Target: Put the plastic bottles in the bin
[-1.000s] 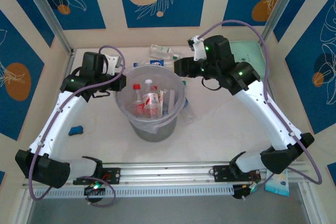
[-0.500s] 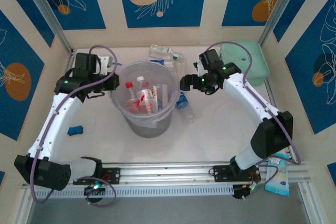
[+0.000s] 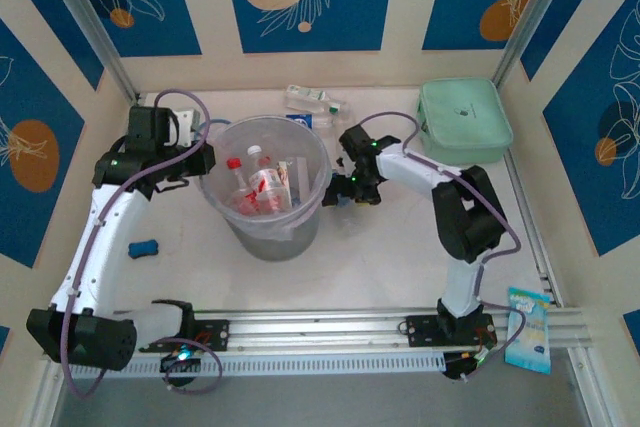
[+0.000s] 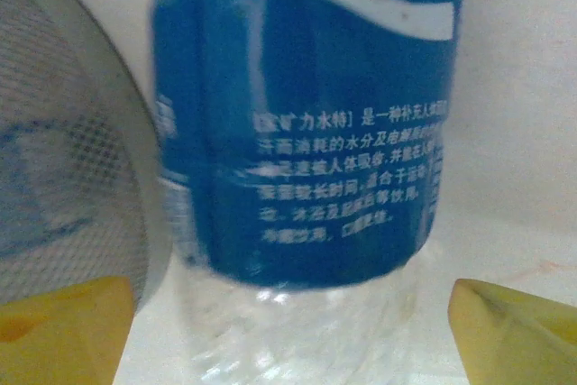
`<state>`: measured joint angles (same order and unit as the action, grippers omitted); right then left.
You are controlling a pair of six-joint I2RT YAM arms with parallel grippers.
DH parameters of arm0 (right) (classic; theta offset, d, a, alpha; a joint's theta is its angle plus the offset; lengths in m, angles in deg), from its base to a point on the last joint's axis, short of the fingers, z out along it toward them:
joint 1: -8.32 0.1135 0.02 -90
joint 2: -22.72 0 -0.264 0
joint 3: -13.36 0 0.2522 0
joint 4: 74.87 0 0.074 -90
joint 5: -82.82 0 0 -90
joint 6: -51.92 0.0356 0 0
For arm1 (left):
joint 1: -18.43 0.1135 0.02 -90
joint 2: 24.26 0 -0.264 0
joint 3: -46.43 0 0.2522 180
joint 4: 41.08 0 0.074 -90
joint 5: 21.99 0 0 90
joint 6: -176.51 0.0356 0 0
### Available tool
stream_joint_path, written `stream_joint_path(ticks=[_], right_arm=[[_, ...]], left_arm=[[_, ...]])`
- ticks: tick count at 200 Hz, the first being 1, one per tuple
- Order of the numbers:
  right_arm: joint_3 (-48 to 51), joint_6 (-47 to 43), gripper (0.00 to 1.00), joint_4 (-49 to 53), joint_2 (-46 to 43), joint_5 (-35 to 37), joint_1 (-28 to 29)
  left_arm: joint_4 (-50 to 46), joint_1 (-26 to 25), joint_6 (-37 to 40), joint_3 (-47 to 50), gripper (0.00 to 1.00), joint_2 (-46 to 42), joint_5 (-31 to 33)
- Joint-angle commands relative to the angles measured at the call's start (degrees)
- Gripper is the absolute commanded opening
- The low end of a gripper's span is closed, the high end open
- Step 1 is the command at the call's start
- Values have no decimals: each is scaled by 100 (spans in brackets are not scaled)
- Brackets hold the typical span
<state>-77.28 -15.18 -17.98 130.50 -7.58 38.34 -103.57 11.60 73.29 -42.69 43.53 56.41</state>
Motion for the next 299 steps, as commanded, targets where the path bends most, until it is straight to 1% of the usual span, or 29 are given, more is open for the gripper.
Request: stream_joint_path(ticks=[1, 24, 64, 83, 102, 112, 134, 146, 164, 200, 206, 224, 236, 253, 264, 279, 299], right_arm=[[-256, -59, 88, -60, 98, 107, -41], [-239, -35, 80, -122, 76, 73, -14], [-109, 50, 65, -121, -100, 75, -14], [-74, 55, 57, -122, -217, 138, -13], [-96, 110, 54, -121, -283, 78, -6], [-140, 127, 51, -66, -351, 50, 3], [-173, 213, 46, 57, -701, -11, -60], [-178, 255, 46, 144, -973, -77, -153], [-167, 294, 45, 236, -1510, -253, -375], [-422, 360, 44, 465, -2578, -576, -904], [-478, 345, 44, 453, -2725, -724, -986], [-647, 395, 44, 313, -3083, -1600, -1282], [-854, 426, 44, 308, -3247, -1947, -1387], [-1232, 484, 44, 360, -3374, -2149, -1364], [-1472, 539, 44, 408, -3366, -2144, -1288], [-1815, 556, 44, 498, -3207, -1976, -1111], [-2302, 503, 44, 570, -2869, -1602, -630]], left_arm=[[49, 92, 100, 104, 0, -98, -71], [115, 146, 100, 151, 0, -100, -285], [125, 162, 157, 157, 0, -82, -290], [202, 166, 103, 148, 0, -66, -465], [317, 165, 19, 139, 0, -31, -648], [344, 164, -5, 146, 0, -22, -664], [350, 164, -17, 148, 0, 18, -760], [304, 130, -47, 126, 0, 57, -857], [361, -20, -164, 137, 0, 46, -816], [690, -356, -470, 239, 0, -106, -297], [751, -392, -534, 252, 0, -138, -230], [888, -502, -641, 267, 0, -208, -71], [958, -563, -696, 253, 0, -246, 36], [1096, -654, -814, 280, 0, -283, 87], [1198, -748, -903, 322, 0, -276, 87], [1304, -896, -994, 371, 0, -245, 127], [1211, -1147, -934, 303, 0, -192, 526]])
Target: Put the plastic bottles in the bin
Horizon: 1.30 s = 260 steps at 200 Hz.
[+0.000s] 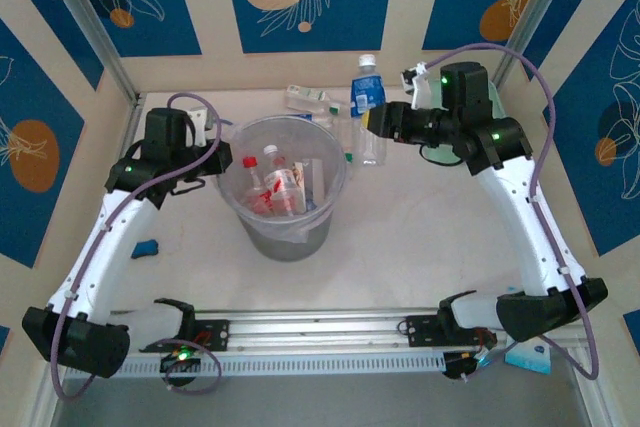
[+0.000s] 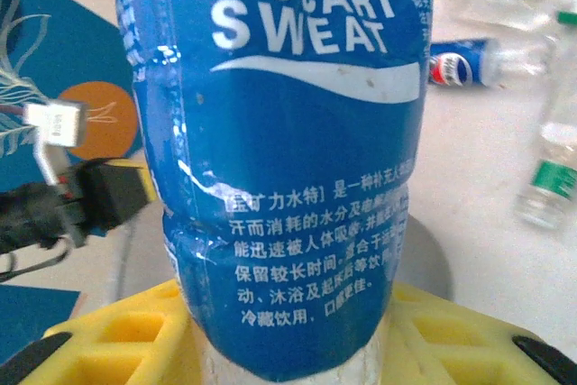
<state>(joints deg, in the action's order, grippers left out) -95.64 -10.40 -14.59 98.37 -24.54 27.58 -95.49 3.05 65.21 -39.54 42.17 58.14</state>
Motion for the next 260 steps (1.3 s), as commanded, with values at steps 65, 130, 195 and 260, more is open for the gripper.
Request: stream_joint_path(ticks=[65, 130, 195, 260], right_arm=[[-1522, -356, 43, 648, 1790, 1271, 1940], [-649, -184, 43, 605, 1756, 1438, 2173], [-424, -371, 85, 738, 1524, 1664, 2279], [-1310, -868, 77, 1055, 2058, 2314, 2267]], left_arm=[[349, -396, -89, -57, 0, -140, 687], [322, -396, 18, -113, 0, -57, 633], [226, -397, 161, -242, 0, 102, 458], [89, -399, 292, -194, 0, 123, 339]])
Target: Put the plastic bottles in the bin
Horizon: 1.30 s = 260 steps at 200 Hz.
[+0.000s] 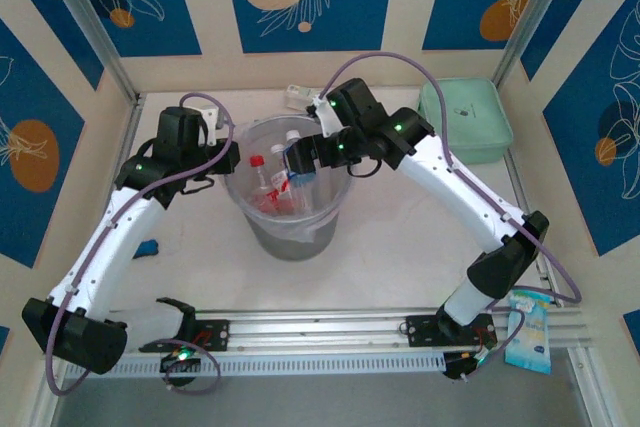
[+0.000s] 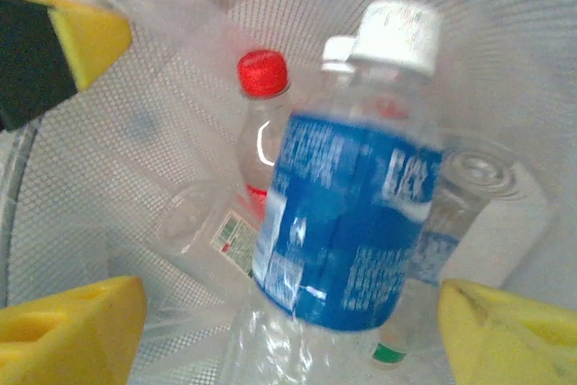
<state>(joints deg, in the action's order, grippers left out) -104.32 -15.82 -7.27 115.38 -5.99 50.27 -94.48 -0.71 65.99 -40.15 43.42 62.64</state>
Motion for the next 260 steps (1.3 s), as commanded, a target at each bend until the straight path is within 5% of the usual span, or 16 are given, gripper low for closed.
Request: stream_joint_path(ticks=[1, 45, 96, 142, 189, 223, 260], right_arm=[[-466, -331, 77, 334, 384, 473, 6], [-1464, -676, 51, 990, 1297, 1273, 358], [-1134, -765, 34, 1311, 1550, 2133, 502], [-302, -585, 33, 1112, 1306, 1966, 410], [-917, -624, 35, 1436, 957, 2236, 514], [-1586, -723, 65, 1252, 845, 1807, 457], [-2119, -739, 68, 1002, 718, 1396, 226]], left_arm=[[-10, -22, 214, -130, 0, -5, -117], [-126, -22, 338, -122, 0, -18, -88], [-75, -20, 379, -85, 0, 43, -149], [100, -23, 319, 4, 0, 130, -272], [54, -20, 366, -35, 0, 147, -184], [142, -13, 302, 17, 0, 136, -229], [26, -7, 370, -84, 0, 122, -139]])
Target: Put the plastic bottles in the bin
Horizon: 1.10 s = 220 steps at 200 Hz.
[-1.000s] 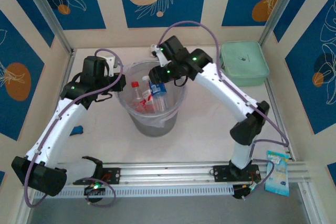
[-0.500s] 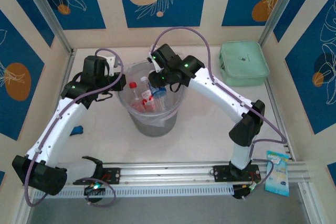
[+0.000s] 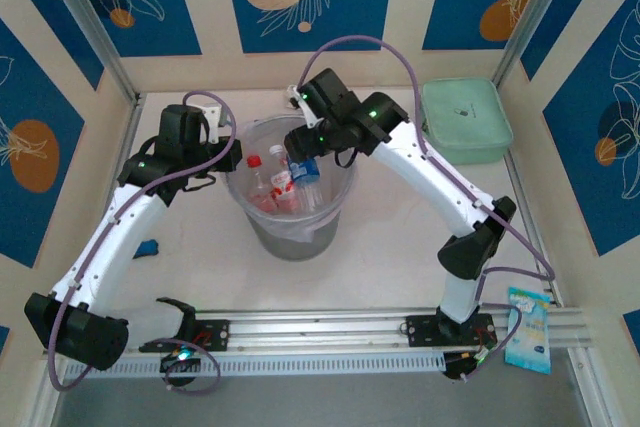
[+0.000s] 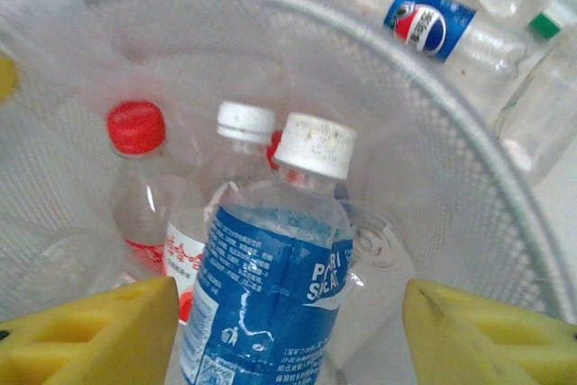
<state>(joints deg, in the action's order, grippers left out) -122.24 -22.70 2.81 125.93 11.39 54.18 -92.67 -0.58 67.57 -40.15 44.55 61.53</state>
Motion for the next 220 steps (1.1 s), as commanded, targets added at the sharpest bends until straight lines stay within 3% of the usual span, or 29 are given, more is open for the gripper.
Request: stream_joint_path(ticks=[1, 73, 111, 119, 147, 220], right_arm=[[-329, -47, 68, -17, -342, -348, -174], [1353, 717, 77, -1089, -1368, -705, -1484], [2338, 1083, 96, -1583, -1306, -1117, -2365], [2433, 1084, 100, -1664, -1187, -1108, -2435], [2270, 1029, 99, -1646, -411, -1132, -2530], [321, 1048, 99, -1174, 2523, -865, -2425]], left_arm=[[-160, -18, 214, -88, 0, 9, -24], [-178, 141, 198, 110, 0, 24, -242], [-50, 149, 67, 326, 0, 42, -407], [-50, 149, 58, 343, 0, 33, -399], [-102, 150, 57, 369, 0, -55, -380], [-177, 150, -5, 368, 0, -268, -362]])
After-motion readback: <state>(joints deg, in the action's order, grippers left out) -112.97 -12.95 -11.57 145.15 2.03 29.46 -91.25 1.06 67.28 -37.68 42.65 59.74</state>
